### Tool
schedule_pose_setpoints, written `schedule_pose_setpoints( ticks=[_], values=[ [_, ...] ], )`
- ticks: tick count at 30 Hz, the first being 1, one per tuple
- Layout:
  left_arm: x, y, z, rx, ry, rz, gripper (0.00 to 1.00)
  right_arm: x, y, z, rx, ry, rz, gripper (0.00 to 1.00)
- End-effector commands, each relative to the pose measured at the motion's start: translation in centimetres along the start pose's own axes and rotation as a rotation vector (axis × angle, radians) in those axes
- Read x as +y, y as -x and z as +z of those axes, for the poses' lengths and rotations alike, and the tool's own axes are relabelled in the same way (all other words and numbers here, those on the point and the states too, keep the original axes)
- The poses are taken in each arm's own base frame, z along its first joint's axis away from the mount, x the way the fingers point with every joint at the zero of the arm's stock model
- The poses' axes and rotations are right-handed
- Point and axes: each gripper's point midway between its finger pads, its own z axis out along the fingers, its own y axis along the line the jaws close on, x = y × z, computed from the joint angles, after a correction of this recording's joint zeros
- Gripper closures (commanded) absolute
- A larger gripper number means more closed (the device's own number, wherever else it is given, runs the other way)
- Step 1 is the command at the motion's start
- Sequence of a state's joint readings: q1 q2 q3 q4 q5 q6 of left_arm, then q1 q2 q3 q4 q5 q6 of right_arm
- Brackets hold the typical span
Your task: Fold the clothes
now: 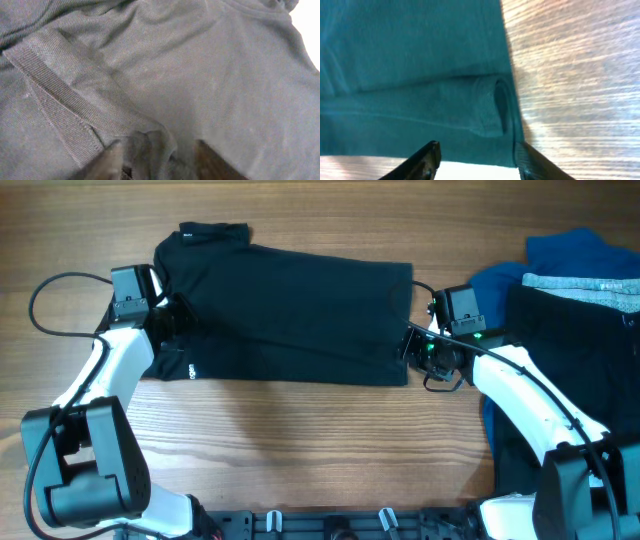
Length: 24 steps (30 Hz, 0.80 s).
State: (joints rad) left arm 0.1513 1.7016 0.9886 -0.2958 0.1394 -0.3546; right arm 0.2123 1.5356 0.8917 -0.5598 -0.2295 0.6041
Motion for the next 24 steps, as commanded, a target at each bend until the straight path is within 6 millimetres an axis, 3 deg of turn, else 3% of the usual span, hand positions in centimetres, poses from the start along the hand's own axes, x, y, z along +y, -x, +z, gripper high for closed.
schedule_pose_setpoints(
  ticks=[1,5,10,16,18,21,24],
  values=[
    [0.0,-0.4,0.1,0.026,0.005,0.009,0.41,-0.7,0.5,0.4,-0.024,-0.037,0.002,0.45],
    [0.7,-2.0,0.0,0.091,0.034,-0.001,0.41,-1.7,-0.7,2.4,0.040,-0.057,0.013,0.52],
    [1.3,-3.4,-0.3,0.147,0.059,-0.010,0.40,-0.6,-1.4,4.9,0.112,0.030,-0.032,0.63],
    [2.0,-4.6,-0.6,0.196,0.093,-0.013,0.39,0.4,-1.5,4.5,0.116,0.080,-0.101,0.79],
    [2.0,-4.6,-0.6,0.196,0.093,-0.013,0.38,0.8,-1.5,4.1,0.118,0.104,-0.114,0.95],
    [2.1,-4.7,-0.6,0.200,0.095,-0.013,0.37,1.8,-0.5,2.6,0.081,0.163,-0.091,0.96],
    [2.1,-4.7,-0.6,0.202,0.096,-0.014,0.37,1.3,1.3,1.9,0.033,0.173,0.048,0.96]
  ],
)
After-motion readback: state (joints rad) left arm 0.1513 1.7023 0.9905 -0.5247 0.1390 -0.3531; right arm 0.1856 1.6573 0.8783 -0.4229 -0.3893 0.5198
